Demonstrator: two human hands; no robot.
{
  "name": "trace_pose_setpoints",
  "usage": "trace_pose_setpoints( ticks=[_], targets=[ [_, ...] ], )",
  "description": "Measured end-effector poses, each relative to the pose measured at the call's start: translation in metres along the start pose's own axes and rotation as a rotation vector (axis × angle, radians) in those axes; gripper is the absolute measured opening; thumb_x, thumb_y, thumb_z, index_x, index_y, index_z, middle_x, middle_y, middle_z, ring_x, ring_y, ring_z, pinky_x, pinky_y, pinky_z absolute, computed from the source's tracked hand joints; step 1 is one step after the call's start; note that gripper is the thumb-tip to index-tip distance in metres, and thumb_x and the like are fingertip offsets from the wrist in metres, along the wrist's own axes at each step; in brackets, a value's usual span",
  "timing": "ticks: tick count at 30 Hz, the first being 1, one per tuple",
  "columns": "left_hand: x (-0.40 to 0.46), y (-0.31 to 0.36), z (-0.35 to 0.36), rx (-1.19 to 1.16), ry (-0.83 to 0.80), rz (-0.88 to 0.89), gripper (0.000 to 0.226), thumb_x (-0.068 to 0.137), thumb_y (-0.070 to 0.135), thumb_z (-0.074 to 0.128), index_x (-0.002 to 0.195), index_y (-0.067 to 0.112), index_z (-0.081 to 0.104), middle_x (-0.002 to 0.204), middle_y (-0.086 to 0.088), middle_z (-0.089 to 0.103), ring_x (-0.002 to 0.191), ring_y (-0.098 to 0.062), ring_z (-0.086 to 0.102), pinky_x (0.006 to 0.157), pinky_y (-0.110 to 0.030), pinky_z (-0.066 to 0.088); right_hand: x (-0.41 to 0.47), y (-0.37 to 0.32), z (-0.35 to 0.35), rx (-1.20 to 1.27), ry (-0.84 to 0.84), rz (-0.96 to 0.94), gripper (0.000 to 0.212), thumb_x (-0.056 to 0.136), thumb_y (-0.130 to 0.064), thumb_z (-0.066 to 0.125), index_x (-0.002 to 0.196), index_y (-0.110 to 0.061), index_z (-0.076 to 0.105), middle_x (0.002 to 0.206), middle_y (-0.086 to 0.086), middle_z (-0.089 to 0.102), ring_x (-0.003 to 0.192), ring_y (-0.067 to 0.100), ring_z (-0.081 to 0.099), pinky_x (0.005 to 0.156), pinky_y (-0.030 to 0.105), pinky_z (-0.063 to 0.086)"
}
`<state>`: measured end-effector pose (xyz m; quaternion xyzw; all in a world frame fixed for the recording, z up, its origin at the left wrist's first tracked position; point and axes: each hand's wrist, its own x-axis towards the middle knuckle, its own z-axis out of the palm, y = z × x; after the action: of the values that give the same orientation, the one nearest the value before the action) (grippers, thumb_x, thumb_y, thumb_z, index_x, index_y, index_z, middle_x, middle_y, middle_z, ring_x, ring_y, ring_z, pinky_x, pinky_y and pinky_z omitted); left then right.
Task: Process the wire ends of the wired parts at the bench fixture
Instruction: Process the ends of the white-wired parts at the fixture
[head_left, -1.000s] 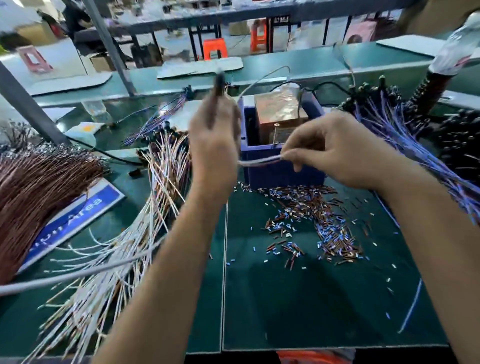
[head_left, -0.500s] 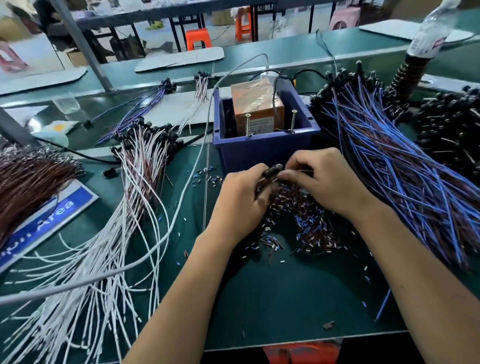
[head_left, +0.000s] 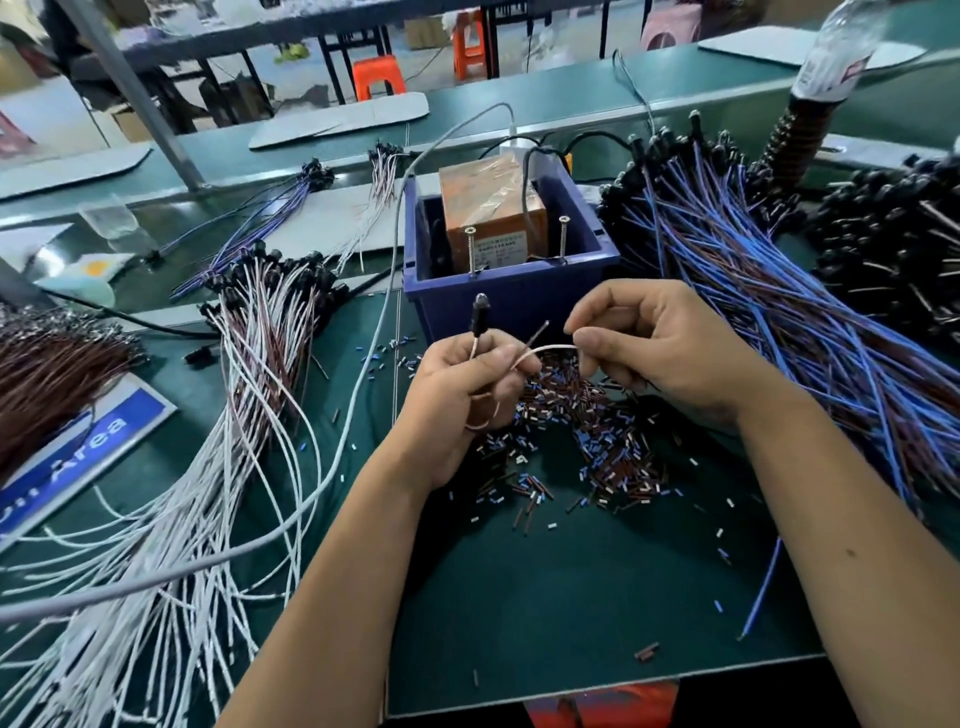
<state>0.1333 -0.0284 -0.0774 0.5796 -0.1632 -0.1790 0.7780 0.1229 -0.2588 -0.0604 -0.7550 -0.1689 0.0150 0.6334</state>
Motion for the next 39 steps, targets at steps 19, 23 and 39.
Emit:
trace_pose_setpoints(
  ticks=[19,23,39],
  targets=[
    [0.001,-0.007,0.001,0.227,0.236,0.225,0.022,0.098,0.027,0.063,0.098,0.013,0.080,0.068,0.003,0.070,0.044,-0.002,0.039,0.046,-0.016,0.031,-0.011,-0.011,-0.016,0.502,-0.183,-0.098,0.031,0.086,-0.039,0.079,0.108,-0.017,0.079,0.097,0.010,0.079,0.057,0.011,0.064,0.045,0.015,0.045],
    [-0.002,-0.003,0.001,0.120,0.229,0.262,0.025,0.101,0.025,0.061,0.113,0.010,0.078,0.063,0.009,0.064,0.046,-0.004,0.043,0.051,-0.020,0.030,-0.010,-0.012,-0.002,0.460,-0.303,0.098,0.034,0.096,-0.044,0.069,0.092,-0.011,0.077,0.077,0.016,0.076,0.045,0.014,0.064,0.037,0.015,0.044],
    [-0.007,0.013,0.009,-0.255,-0.112,-0.036,0.027,0.099,0.018,0.051,0.082,0.014,0.072,0.070,-0.002,0.062,0.050,-0.005,0.054,0.047,-0.015,0.044,0.003,-0.006,0.025,0.475,-0.049,0.223,0.030,0.100,-0.031,0.054,0.102,-0.011,0.076,0.078,0.014,0.072,0.046,0.012,0.058,0.034,0.017,0.038]
  ],
)
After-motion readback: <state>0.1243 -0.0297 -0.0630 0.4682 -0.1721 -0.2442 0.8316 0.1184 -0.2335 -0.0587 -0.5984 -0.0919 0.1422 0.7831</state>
